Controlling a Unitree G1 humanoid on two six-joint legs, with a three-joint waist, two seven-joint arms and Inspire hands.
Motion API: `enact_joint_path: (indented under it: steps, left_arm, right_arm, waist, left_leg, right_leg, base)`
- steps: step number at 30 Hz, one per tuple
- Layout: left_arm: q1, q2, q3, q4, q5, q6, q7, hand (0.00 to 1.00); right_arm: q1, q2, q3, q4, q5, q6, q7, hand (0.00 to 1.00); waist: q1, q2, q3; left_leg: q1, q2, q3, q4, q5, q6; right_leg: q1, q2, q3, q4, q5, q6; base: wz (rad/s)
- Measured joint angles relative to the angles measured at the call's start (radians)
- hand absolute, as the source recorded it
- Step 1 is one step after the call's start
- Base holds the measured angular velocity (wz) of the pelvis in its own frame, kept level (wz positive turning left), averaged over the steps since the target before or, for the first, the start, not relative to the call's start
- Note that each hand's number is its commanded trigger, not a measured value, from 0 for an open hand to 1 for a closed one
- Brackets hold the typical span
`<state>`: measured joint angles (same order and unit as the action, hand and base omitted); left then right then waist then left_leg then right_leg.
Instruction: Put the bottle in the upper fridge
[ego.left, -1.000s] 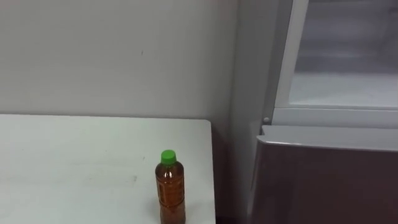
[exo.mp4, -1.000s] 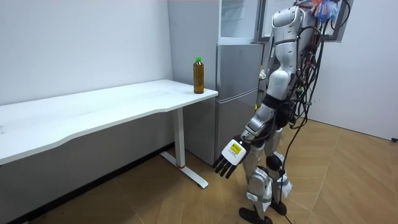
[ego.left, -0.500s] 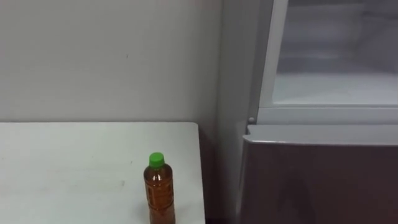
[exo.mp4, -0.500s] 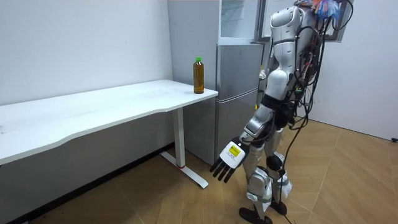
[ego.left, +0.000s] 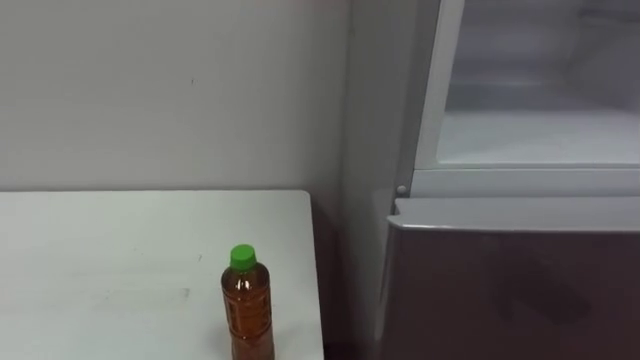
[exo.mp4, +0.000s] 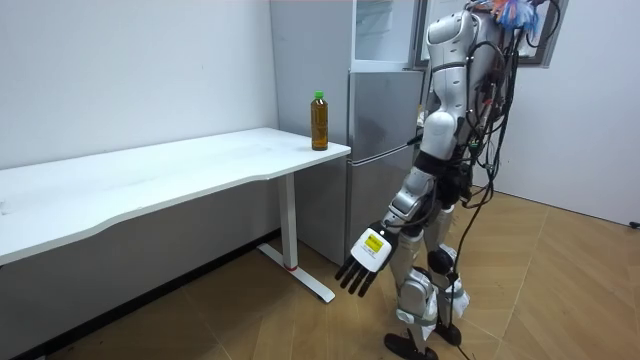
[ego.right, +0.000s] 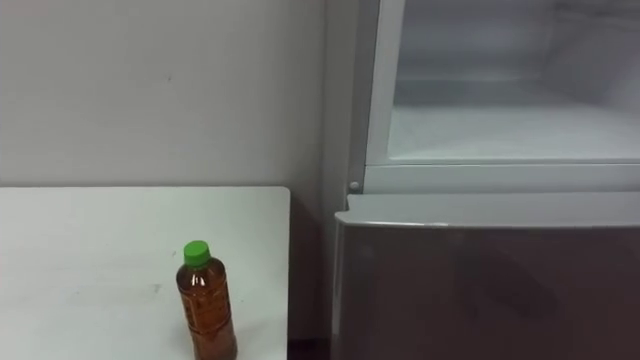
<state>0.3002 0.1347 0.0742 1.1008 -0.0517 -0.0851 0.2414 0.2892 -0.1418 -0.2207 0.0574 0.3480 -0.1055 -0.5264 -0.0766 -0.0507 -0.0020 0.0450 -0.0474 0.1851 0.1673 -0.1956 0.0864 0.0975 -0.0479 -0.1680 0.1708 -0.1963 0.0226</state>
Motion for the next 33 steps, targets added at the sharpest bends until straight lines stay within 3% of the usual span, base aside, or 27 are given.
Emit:
enact_joint_path:
  steps: [10,13,18,23,27,33]
  left_arm:
    - [-0.003,0.003,0.001,0.052,-0.033,0.019,-0.104,0.00]
    - [0.001,0.003,0.001,0.069,-0.035,0.022,-0.109,0.00]
    - [0.002,0.004,0.001,0.075,-0.034,0.049,-0.123,0.00]
    - [0.000,0.005,0.001,0.087,-0.032,0.050,-0.126,0.00]
    - [-0.020,0.008,-0.001,0.100,-0.033,0.050,-0.142,0.00]
    - [-0.028,0.016,-0.020,0.100,-0.029,0.057,-0.144,0.00]
  right_arm:
    - [-0.041,-0.036,-0.055,-0.268,-0.037,-0.016,-0.067,0.00]
    - [-0.047,-0.064,-0.067,-0.304,-0.042,-0.028,-0.086,0.00]
    - [-0.095,-0.077,-0.076,-0.393,-0.120,-0.028,-0.125,0.00]
    - [-0.162,-0.100,-0.076,-0.480,-0.172,-0.027,-0.128,0.00]
    - [-0.190,-0.116,-0.069,-0.548,-0.282,-0.030,-0.123,0.00]
    - [-0.194,-0.135,0.003,-0.595,-0.350,-0.034,-0.090,0.00]
  waist:
    - [-0.002,0.001,0.0002]
    - [0.004,0.001,0.0001]
    - [0.000,-0.002,-0.0028]
    - [0.006,-0.003,-0.0017]
    - [0.018,-0.004,0.0018]
    - [0.031,-0.008,-0.0015]
  left_leg:
    - [0.000,0.002,0.000,0.005,-0.001,0.001]
    - [-0.003,0.002,-0.001,0.005,-0.001,0.001]
    - [-0.012,0.004,-0.003,0.012,-0.001,0.001]
    - [-0.012,0.005,-0.003,0.023,-0.001,0.002]
    - [-0.014,0.006,-0.009,0.031,-0.003,0.003]
    - [-0.015,0.006,-0.013,0.031,-0.002,0.003]
  right_leg:
    - [-0.008,-0.001,-0.008,0.018,0.001,0.000]
    - [-0.011,-0.002,-0.014,0.021,0.001,0.000]
    - [-0.022,-0.002,-0.016,0.034,0.001,0.000]
    - [-0.012,-0.002,-0.025,0.034,0.001,-0.001]
    - [-0.012,-0.003,-0.029,0.033,0.001,-0.001]
    - [-0.012,-0.004,-0.035,0.034,0.003,-0.003]
  base:
    - [-0.01]
    - [0.00]
    - [0.00]
    - [0.00]
    - [0.04]
    - [0.01]
